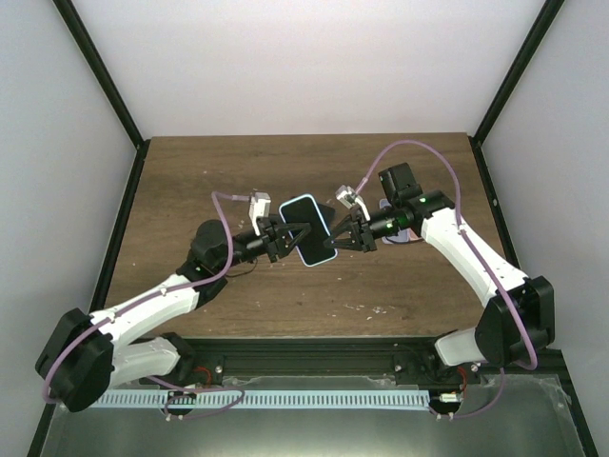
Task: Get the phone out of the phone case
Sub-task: Remove the phone case from the phone.
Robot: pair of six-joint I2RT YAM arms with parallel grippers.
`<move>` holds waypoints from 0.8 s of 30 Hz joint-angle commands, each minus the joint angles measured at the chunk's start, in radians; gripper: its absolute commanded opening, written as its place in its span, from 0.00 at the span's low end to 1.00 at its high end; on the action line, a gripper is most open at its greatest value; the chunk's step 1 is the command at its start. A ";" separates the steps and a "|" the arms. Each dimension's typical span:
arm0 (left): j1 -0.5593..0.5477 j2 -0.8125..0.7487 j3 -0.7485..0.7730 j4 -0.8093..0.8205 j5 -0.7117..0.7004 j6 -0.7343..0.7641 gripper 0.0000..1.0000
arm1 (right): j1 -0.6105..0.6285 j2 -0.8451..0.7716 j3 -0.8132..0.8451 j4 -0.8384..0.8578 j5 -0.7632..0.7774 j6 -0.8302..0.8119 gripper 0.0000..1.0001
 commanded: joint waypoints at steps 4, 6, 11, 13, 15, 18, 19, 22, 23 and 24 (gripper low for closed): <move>0.005 0.052 0.085 0.095 0.153 -0.028 0.18 | 0.001 -0.036 0.014 0.015 -0.043 -0.017 0.03; 0.005 0.057 0.091 0.098 0.170 -0.034 0.14 | 0.001 -0.041 0.019 0.007 -0.037 -0.026 0.09; 0.008 0.052 0.102 0.067 0.194 -0.036 0.07 | 0.001 -0.072 0.026 -0.048 -0.013 -0.118 0.35; 0.008 0.042 0.114 0.026 0.192 -0.031 0.05 | 0.001 -0.083 0.031 -0.102 -0.005 -0.200 0.46; 0.009 0.029 0.124 -0.018 0.201 -0.024 0.04 | 0.001 -0.090 0.039 -0.182 0.008 -0.319 0.54; 0.011 0.018 0.142 -0.042 0.242 -0.025 0.03 | 0.001 -0.104 0.037 -0.263 0.046 -0.442 0.57; 0.011 0.016 0.148 -0.048 0.258 -0.027 0.03 | 0.002 -0.108 0.035 -0.281 0.061 -0.472 0.58; 0.011 0.019 0.167 -0.058 0.288 -0.044 0.03 | 0.002 -0.117 0.022 -0.307 0.101 -0.515 0.58; 0.012 0.021 0.172 -0.063 0.292 -0.053 0.03 | 0.001 -0.119 0.018 -0.309 0.112 -0.522 0.58; 0.012 0.024 0.179 -0.063 0.297 -0.060 0.03 | 0.001 -0.121 0.015 -0.310 0.122 -0.528 0.57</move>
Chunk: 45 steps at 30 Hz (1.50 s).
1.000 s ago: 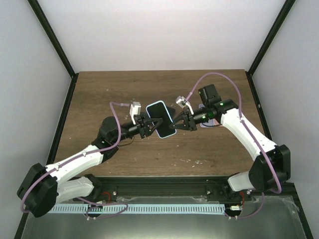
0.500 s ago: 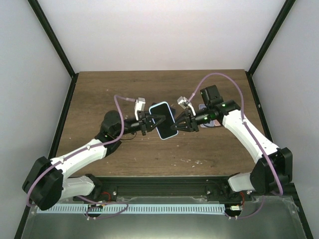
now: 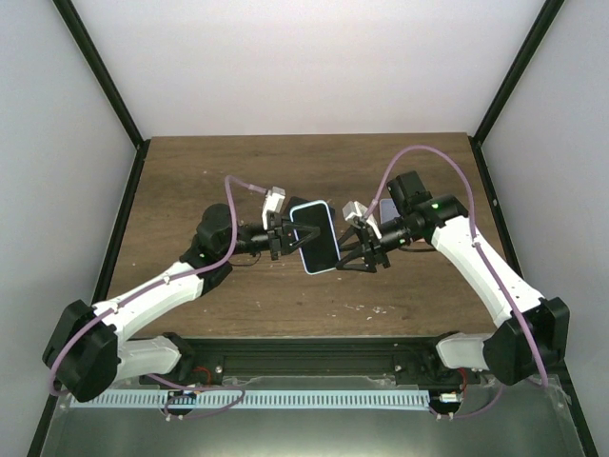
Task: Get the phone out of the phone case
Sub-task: Remove the phone case from the phone.
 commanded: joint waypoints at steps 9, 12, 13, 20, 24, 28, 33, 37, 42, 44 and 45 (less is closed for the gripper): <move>0.002 0.007 0.114 0.048 0.101 -0.098 0.01 | 0.005 -0.044 0.032 -0.120 0.035 -0.190 0.45; 0.002 0.012 0.132 0.021 0.107 -0.094 0.00 | 0.006 -0.046 0.038 -0.135 0.041 -0.213 0.41; 0.002 0.015 0.134 0.017 0.110 -0.094 0.00 | 0.007 -0.045 0.037 -0.134 0.043 -0.215 0.40; 0.002 0.022 0.129 0.020 0.126 -0.101 0.00 | 0.009 -0.044 0.062 -0.189 0.017 -0.262 0.38; 0.003 0.020 0.140 -0.016 0.147 -0.071 0.00 | 0.016 -0.041 0.089 -0.231 -0.009 -0.278 0.48; 0.003 0.023 0.145 -0.008 0.170 -0.076 0.00 | 0.022 -0.036 0.082 -0.220 -0.003 -0.259 0.45; 0.002 0.025 0.154 -0.013 0.180 -0.081 0.00 | 0.028 -0.036 0.077 -0.206 0.009 -0.253 0.36; 0.002 0.038 0.161 -0.007 0.195 -0.100 0.00 | 0.034 -0.034 0.074 -0.187 0.031 -0.255 0.31; 0.001 0.051 0.155 0.036 0.218 -0.136 0.00 | 0.044 -0.022 0.093 -0.154 0.067 -0.258 0.24; -0.001 0.059 0.155 0.062 0.234 -0.162 0.00 | 0.046 -0.013 0.100 -0.141 0.085 -0.265 0.22; -0.001 0.065 0.156 0.072 0.248 -0.175 0.00 | 0.046 -0.009 0.103 -0.135 0.100 -0.270 0.21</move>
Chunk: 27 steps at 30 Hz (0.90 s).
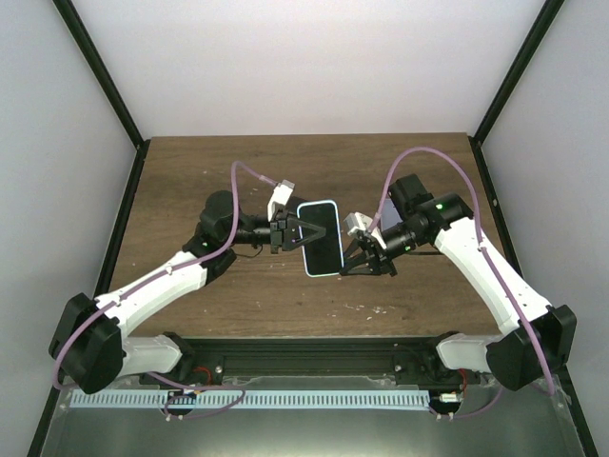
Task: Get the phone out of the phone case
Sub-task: Remove the phone case from the phone.
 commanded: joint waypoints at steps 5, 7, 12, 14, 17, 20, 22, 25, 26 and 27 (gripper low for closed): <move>-0.009 0.027 0.037 0.141 0.110 -0.122 0.00 | 0.016 0.037 0.086 0.066 0.114 -0.078 0.20; -0.010 0.025 0.042 0.124 0.116 -0.122 0.00 | 0.020 0.034 0.103 0.066 0.140 -0.105 0.20; -0.019 0.020 0.055 0.069 0.123 -0.102 0.00 | 0.031 0.029 0.121 0.088 0.200 -0.148 0.20; -0.026 0.019 0.057 0.058 0.121 -0.095 0.00 | 0.032 0.036 0.131 0.102 0.211 -0.148 0.19; -0.036 0.020 0.057 0.056 0.121 -0.093 0.00 | 0.032 0.043 0.135 0.113 0.214 -0.151 0.18; -0.040 0.029 0.061 0.058 0.122 -0.105 0.00 | 0.035 0.044 0.131 0.125 0.244 -0.176 0.17; -0.042 0.033 0.067 0.053 0.122 -0.111 0.00 | 0.035 0.042 0.136 0.139 0.270 -0.193 0.17; -0.050 0.035 0.075 0.033 0.123 -0.105 0.00 | 0.035 0.046 0.150 0.161 0.300 -0.211 0.16; -0.053 0.036 0.077 0.027 0.121 -0.102 0.00 | 0.035 0.048 0.157 0.168 0.304 -0.214 0.16; -0.057 0.037 0.078 0.022 0.120 -0.098 0.00 | 0.035 0.052 0.163 0.175 0.307 -0.216 0.15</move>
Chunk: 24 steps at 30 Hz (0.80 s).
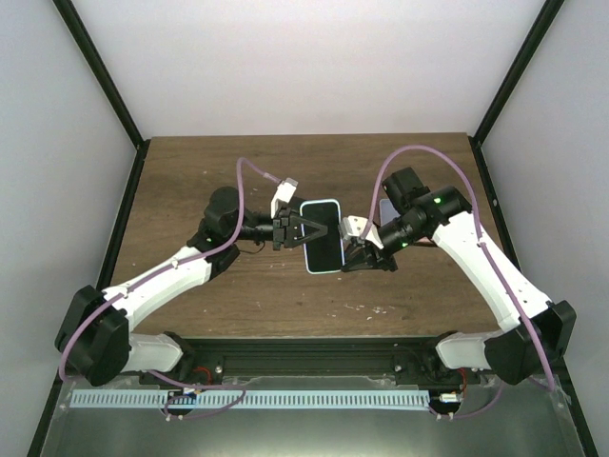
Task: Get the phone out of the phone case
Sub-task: Remove the phone case from the phone.
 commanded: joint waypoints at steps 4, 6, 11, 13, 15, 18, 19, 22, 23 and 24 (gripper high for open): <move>-0.078 -0.004 0.056 -0.006 0.074 -0.094 0.00 | 0.005 0.030 0.088 0.226 0.133 -0.113 0.15; -0.086 -0.003 0.054 -0.007 0.073 -0.094 0.00 | 0.005 0.032 0.091 0.232 0.150 -0.123 0.15; -0.099 0.005 0.056 -0.017 0.081 -0.091 0.00 | 0.005 0.030 0.099 0.249 0.179 -0.140 0.15; -0.105 0.009 0.059 -0.027 0.082 -0.084 0.00 | 0.005 0.029 0.105 0.258 0.180 -0.136 0.15; -0.110 0.016 0.061 -0.037 0.083 -0.075 0.00 | 0.005 0.029 0.105 0.274 0.176 -0.125 0.15; -0.119 0.023 0.055 -0.025 0.083 -0.075 0.00 | 0.005 0.033 0.104 0.306 0.163 -0.077 0.12; -0.120 0.025 0.052 -0.018 0.080 -0.078 0.00 | 0.005 0.035 0.105 0.314 0.153 -0.054 0.12; -0.122 0.028 0.045 -0.007 0.079 -0.083 0.00 | 0.004 0.040 0.102 0.347 0.115 0.025 0.12; -0.123 0.028 0.043 -0.007 0.078 -0.082 0.00 | 0.003 0.040 0.098 0.363 0.101 0.059 0.15; -0.123 0.027 0.042 -0.010 0.079 -0.080 0.00 | 0.001 0.039 0.095 0.382 0.084 0.112 0.18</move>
